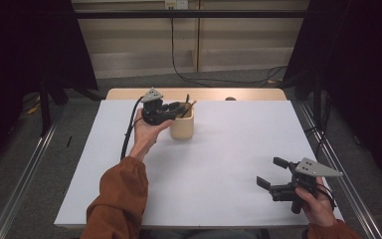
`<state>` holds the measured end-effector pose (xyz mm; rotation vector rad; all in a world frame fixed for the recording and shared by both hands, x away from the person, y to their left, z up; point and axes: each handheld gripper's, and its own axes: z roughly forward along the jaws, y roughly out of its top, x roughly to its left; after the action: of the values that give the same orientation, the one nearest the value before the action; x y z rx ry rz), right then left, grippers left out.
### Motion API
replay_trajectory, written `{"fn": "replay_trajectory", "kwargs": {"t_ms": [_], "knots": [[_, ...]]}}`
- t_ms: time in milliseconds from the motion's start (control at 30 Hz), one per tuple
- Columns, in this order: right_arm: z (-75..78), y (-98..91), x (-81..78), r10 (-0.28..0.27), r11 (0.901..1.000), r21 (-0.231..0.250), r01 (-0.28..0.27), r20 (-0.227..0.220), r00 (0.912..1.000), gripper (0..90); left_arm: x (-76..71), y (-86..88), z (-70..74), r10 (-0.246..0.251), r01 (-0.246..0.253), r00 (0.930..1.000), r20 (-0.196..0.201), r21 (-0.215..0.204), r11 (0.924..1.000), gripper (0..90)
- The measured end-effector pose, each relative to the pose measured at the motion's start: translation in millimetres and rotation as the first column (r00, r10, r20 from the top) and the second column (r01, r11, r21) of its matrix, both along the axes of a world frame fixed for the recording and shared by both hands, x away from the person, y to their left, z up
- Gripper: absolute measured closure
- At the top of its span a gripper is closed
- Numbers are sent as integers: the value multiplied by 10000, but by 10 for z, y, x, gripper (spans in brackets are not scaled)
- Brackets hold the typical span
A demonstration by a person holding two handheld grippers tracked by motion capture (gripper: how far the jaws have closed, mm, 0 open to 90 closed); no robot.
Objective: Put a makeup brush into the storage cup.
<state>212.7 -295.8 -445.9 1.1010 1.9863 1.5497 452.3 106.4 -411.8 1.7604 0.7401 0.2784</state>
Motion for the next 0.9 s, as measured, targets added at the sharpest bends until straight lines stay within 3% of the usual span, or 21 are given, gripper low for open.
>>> {"fn": "replay_trajectory", "kwargs": {"t_ms": [133,233,433,600,733,900], "knots": [[-2,-2,5,-19,10000,-11,19,-7,10000,13,5,10,7,232,-232,9997,6,-85,9997,510],[-1,-8,3,-46,10000,37,46,-11,10000,13,11,18,15,441,-441,9990,-3,-63,9990,352],[-14,-24,8,-81,10000,36,81,-48,10000,13,18,32,34,623,-623,9981,10,-33,9981,166],[-13,-56,5,-215,9996,156,215,-13,9998,14,20,75,65,781,-780,9969,55,-140,9969,76],[-9,-65,-3,-260,9995,151,260,32,9997,13,8,94,71,570,-578,9982,-209,-420,9974,35],[-12,-65,-2,-294,9995,140,294,-3,9996,13,-27,90,105,678,-680,9976,-135,-168,9975,26]]}}
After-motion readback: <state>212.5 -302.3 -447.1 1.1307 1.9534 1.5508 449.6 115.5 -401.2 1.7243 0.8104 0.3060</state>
